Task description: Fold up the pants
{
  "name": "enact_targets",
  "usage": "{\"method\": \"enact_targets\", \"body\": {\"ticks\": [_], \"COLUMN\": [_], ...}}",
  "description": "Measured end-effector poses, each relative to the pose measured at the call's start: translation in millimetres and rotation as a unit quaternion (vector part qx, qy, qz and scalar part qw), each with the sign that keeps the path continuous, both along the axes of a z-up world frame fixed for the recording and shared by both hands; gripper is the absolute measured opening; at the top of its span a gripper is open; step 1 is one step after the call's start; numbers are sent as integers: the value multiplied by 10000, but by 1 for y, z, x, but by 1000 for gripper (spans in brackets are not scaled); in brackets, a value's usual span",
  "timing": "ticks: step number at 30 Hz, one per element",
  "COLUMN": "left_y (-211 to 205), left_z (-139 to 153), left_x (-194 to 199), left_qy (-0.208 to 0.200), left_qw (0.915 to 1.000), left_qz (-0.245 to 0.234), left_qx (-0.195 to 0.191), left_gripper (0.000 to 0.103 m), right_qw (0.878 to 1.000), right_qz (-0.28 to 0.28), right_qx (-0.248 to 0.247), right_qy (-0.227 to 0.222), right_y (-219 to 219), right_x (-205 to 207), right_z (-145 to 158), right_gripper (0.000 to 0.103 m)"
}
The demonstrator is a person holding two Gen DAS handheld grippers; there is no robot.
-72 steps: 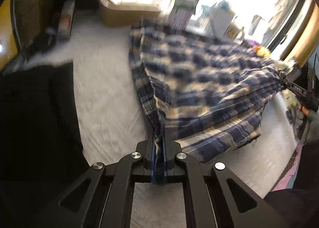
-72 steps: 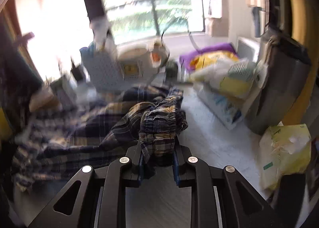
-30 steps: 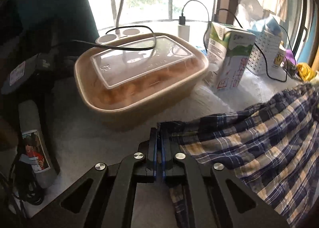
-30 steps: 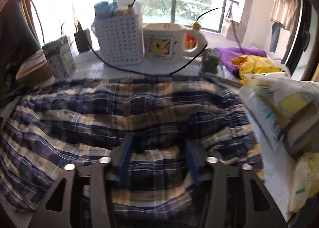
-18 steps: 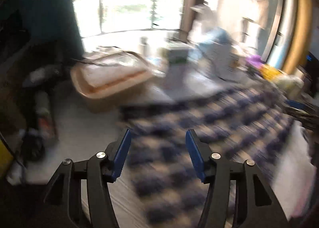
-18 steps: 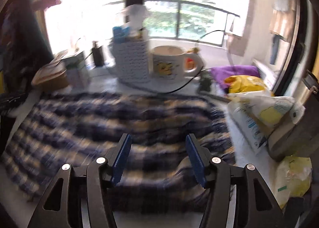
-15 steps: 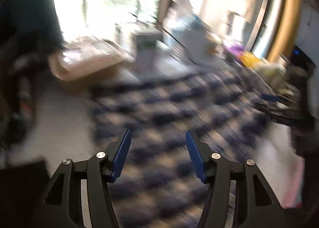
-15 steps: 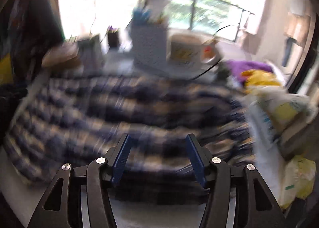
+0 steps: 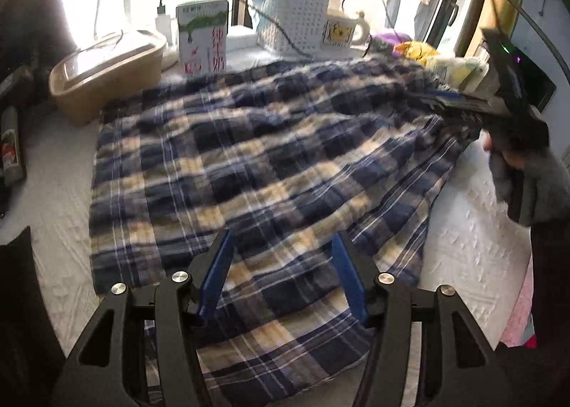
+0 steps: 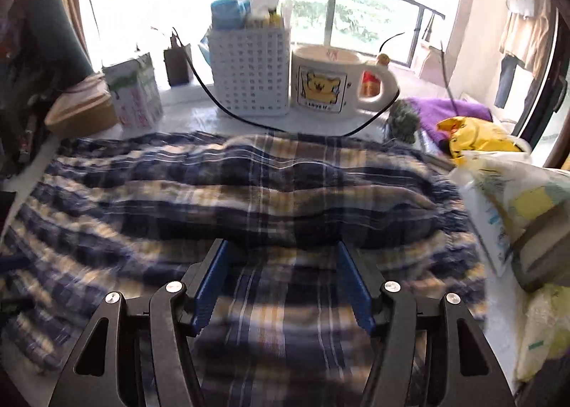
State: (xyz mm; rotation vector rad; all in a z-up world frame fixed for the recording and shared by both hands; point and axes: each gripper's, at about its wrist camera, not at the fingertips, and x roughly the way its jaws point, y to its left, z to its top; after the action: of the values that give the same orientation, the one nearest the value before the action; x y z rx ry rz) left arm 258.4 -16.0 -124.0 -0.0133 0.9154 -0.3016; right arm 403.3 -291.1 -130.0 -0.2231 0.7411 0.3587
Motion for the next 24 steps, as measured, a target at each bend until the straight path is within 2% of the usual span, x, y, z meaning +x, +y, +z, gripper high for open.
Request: {"method": "enact_targets", "body": {"ticks": [3, 6, 7, 10, 12, 17, 20, 22, 24], "left_y": [-8, -24, -26, -33, -34, -28, -17, -9, 0], "left_z": [-4, -11, -12, -16, -18, -18, -7, 6, 22], "left_x": [1, -1, -4, -14, -22, -37, -39, -36, -24], "left_qy": [53, 131, 144, 105, 99, 85, 183, 27, -265], "left_qw": [9999, 9994, 9993, 9989, 9988, 9987, 9992, 9994, 9991], "left_qz": [-82, -265, -298, -331, -341, -339, -320, -330, -299], "left_qx": [88, 155, 180, 326, 349, 383, 122, 8, 109], "left_gripper": [57, 57, 57, 59, 64, 68, 68, 68, 68], "right_qw": [9998, 9978, 9984, 9982, 9976, 9964, 9980, 9990, 9994], "right_qz": [161, 398, 380, 322, 334, 387, 309, 283, 282], "right_qx": [51, -356, -377, -373, -452, -404, -244, -137, -151], "right_qy": [116, 381, 189, 349, 407, 640, 487, 316, 146], "right_y": [-1, 14, 13, 6, 1, -19, -33, -40, -42], "right_x": [-17, -34, -43, -55, -65, -87, -90, -77, -63], "right_z": [-6, -33, -35, -36, -37, -39, -23, -7, 4], "right_gripper": [64, 63, 64, 65, 65, 67, 67, 68, 68]}}
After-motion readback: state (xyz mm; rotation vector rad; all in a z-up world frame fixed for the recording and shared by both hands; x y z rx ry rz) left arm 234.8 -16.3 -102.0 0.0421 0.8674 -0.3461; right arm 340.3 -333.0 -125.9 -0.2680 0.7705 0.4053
